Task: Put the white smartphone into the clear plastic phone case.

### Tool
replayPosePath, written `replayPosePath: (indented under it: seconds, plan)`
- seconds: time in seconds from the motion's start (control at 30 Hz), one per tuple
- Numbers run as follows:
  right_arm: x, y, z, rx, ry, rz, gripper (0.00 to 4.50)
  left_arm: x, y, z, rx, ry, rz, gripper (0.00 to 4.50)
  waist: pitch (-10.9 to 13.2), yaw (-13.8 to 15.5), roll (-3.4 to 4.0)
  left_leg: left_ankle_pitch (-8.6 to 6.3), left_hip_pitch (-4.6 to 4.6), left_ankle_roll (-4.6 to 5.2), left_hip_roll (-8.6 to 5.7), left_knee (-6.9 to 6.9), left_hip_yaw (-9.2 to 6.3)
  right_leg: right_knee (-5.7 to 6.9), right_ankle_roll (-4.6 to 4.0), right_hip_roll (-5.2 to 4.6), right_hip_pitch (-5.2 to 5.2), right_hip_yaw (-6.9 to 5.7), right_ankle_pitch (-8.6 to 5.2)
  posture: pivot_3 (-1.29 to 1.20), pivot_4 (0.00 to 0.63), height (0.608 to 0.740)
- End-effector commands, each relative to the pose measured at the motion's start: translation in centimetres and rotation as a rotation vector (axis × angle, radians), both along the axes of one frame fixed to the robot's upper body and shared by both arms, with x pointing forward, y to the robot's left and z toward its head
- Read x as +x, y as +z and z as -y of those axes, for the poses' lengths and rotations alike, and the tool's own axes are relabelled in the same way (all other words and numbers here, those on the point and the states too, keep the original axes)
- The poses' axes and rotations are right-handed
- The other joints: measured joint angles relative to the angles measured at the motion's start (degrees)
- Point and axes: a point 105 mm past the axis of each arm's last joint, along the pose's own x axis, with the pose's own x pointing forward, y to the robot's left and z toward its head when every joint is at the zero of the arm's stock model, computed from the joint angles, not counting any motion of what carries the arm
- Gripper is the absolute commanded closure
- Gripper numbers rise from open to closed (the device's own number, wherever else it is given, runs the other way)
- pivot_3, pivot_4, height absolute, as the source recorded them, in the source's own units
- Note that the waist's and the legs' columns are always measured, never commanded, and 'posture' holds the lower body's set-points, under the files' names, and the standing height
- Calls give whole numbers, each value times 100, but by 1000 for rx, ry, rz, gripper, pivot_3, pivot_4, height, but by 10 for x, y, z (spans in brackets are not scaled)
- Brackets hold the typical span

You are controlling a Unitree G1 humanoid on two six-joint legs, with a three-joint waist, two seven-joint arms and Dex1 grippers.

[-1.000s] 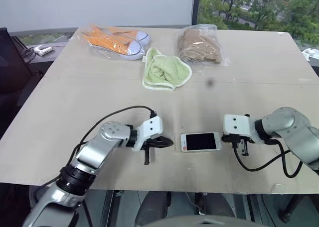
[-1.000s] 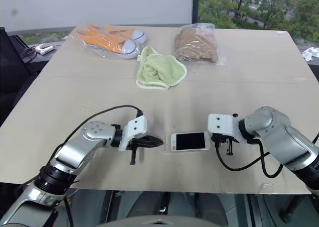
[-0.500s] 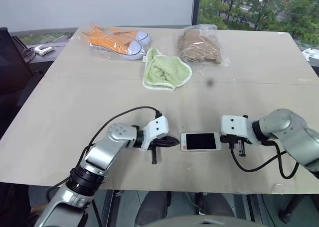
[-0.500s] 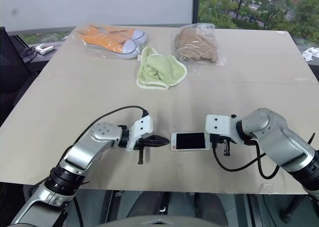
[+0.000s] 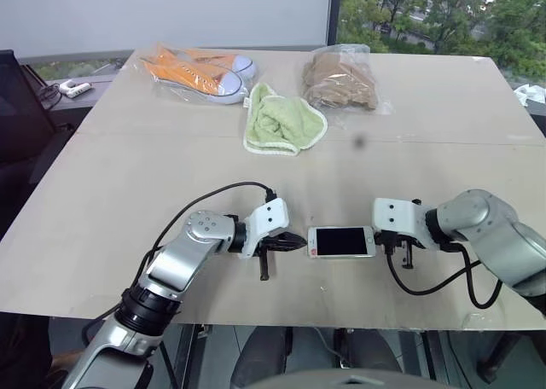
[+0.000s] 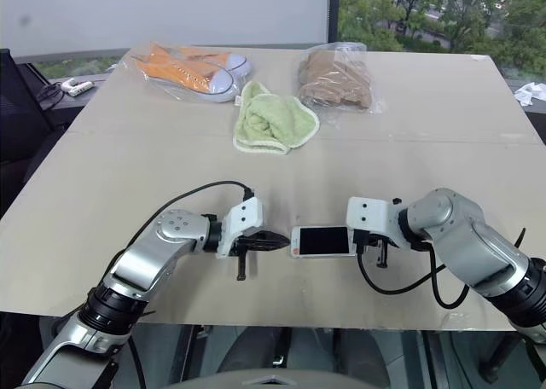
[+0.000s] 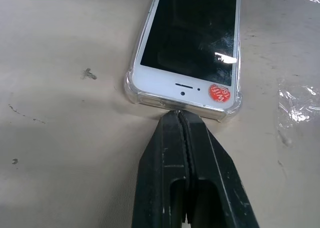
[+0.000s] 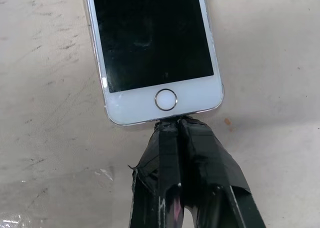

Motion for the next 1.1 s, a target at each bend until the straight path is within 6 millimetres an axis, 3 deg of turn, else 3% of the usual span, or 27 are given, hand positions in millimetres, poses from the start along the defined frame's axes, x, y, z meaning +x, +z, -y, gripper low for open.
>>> replayPosePath:
  seconds: [0.03,0.2,0.3,0.57,0.7,0.83,0.97,1.1]
  plan:
    - [-3,10,-1,19,38,31,4470,-4,19,2,-19,-56,15,4500,1,-9,0,0,-1,0,0,0,0,-1,0,0,-1,0,0,0,150,740]
    - [0,18,5,28,17,42,4470,1,77,-8,-141,-91,-7,4500,12,-13,-7,1,-19,-1,2,0,-3,-7,0,2,-12,-3,0,0,150,740]
    - [2,19,3,44,12,46,4470,15,92,-7,-184,-57,38,4500,11,-19,-6,1,-17,-1,2,0,-1,-13,0,3,-10,-1,-1,0,150,740]
    - [0,25,3,81,-35,73,4470,-1,37,24,-168,-115,-75,4500,12,-15,-7,1,-21,-1,1,-3,1,-19,1,3,-11,3,-1,0,150,740]
    - [-7,42,0,183,-54,83,4470,-9,7,25,-97,-124,-106,4500,12,-14,-7,1,-19,-1,1,-4,1,-17,1,3,-11,5,-1,0,150,740]
    - [-17,51,-13,313,-15,55,4470,-8,-6,20,-40,-120,-89,4500,10,-12,-7,0,-15,-1,2,-3,0,-17,1,3,-7,5,0,0,150,740]
    - [-31,27,-25,347,25,-9,4470,-3,-10,24,-49,-96,-75,4500,4,11,-13,0,-11,0,2,-5,-5,-18,1,1,-1,-2,-1,0,150,740]
    - [-27,-5,-12,315,-8,-11,4470,-4,-14,26,-60,-91,-79,4500,-5,0,-21,0,-10,1,-2,1,0,-18,2,0,0,3,0,0,150,740]
